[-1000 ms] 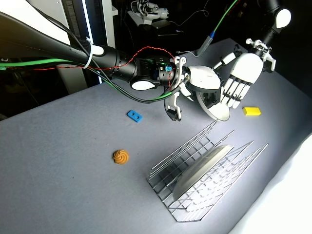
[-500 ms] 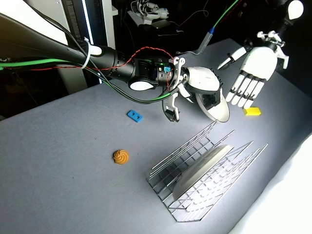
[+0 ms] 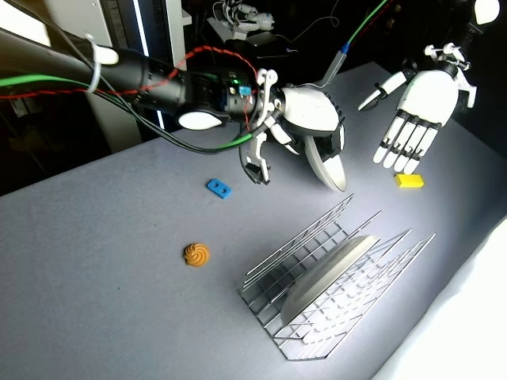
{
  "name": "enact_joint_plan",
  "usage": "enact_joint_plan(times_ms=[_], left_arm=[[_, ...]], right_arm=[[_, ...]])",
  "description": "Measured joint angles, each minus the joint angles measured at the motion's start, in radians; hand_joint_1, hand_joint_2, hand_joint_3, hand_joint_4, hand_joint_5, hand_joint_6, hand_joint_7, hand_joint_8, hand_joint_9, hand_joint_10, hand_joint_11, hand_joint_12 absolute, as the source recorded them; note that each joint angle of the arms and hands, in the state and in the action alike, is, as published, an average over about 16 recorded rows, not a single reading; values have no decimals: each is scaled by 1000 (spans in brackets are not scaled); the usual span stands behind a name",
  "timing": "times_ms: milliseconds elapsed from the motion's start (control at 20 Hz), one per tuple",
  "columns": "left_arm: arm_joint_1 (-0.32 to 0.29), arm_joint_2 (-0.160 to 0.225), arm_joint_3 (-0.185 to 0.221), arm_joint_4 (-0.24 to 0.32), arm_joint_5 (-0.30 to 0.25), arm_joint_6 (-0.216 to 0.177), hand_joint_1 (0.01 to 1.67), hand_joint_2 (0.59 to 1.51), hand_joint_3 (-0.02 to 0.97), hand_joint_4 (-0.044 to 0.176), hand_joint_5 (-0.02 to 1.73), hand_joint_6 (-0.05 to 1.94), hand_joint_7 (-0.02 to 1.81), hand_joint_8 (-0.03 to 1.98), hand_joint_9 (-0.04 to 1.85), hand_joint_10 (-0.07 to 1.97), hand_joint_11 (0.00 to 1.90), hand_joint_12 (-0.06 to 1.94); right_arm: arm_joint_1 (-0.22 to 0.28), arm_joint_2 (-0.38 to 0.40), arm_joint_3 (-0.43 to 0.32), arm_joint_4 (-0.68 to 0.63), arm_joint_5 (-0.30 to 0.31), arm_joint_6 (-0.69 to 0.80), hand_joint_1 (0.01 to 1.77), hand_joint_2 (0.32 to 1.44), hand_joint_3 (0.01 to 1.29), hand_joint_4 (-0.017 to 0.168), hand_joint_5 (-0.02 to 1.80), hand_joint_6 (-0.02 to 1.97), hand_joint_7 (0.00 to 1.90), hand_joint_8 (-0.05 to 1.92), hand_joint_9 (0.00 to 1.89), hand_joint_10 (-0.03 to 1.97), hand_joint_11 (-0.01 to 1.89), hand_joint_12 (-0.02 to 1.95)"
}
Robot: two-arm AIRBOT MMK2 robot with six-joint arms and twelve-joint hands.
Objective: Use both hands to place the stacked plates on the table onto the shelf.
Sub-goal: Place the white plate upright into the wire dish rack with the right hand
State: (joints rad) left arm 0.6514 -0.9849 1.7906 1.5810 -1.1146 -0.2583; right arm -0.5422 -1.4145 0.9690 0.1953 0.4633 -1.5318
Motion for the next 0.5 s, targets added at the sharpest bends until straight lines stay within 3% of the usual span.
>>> enact_joint_plan(times_ms=[250, 500], left_arm=[[-5, 2, -2, 5, 0, -3, 22, 1133, 13, 5, 82, 12, 95, 0, 66, 7, 17, 130], [-7, 3, -6, 9, 0, -4, 22, 1131, 13, 5, 83, 12, 96, -1, 66, 7, 17, 129]], right_arm=[[49, 102, -106, 15, -43, 32, 1320, 960, 12, -4, 960, 835, 1119, 659, 1082, 1035, 971, 1172], [130, 185, -165, 25, -146, 140, 1332, 960, 12, -3, 958, 855, 1122, 683, 1074, 1047, 968, 1174]])
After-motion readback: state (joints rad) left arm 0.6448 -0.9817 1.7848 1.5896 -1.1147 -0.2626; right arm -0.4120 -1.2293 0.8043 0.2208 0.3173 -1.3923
